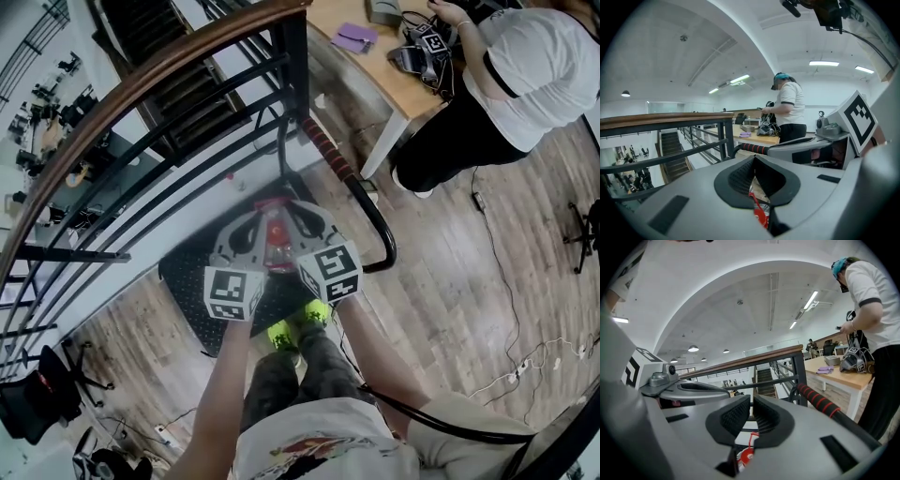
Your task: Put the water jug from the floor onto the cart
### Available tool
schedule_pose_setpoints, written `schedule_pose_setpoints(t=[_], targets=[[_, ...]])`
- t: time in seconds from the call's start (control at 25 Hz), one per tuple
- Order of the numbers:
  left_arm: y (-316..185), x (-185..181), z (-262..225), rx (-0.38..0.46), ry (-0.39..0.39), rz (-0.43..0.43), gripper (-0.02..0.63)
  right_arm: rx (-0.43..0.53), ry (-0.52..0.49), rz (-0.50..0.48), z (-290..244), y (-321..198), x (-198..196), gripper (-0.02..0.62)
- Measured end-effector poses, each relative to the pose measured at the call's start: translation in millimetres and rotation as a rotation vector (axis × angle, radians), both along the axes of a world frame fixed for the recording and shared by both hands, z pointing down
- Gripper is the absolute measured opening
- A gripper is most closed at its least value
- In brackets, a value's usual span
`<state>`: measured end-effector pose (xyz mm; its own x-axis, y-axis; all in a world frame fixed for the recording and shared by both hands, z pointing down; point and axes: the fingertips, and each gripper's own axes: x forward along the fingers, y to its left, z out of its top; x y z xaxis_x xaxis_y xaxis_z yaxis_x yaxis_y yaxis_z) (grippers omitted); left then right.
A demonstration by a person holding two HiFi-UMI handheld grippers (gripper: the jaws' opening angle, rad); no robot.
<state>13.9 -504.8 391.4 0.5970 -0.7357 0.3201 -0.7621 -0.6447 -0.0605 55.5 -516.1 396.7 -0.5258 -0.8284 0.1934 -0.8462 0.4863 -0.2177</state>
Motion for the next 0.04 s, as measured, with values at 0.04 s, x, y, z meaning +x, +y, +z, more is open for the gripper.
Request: schedule_pose_setpoints(t=[0.04], targets=[[-1.1, 1.3, 0.9, -0.002, 0.0, 0.0, 0.012, -0.001, 0.002, 0.0, 0.7, -0.9, 1.3, 0.034]])
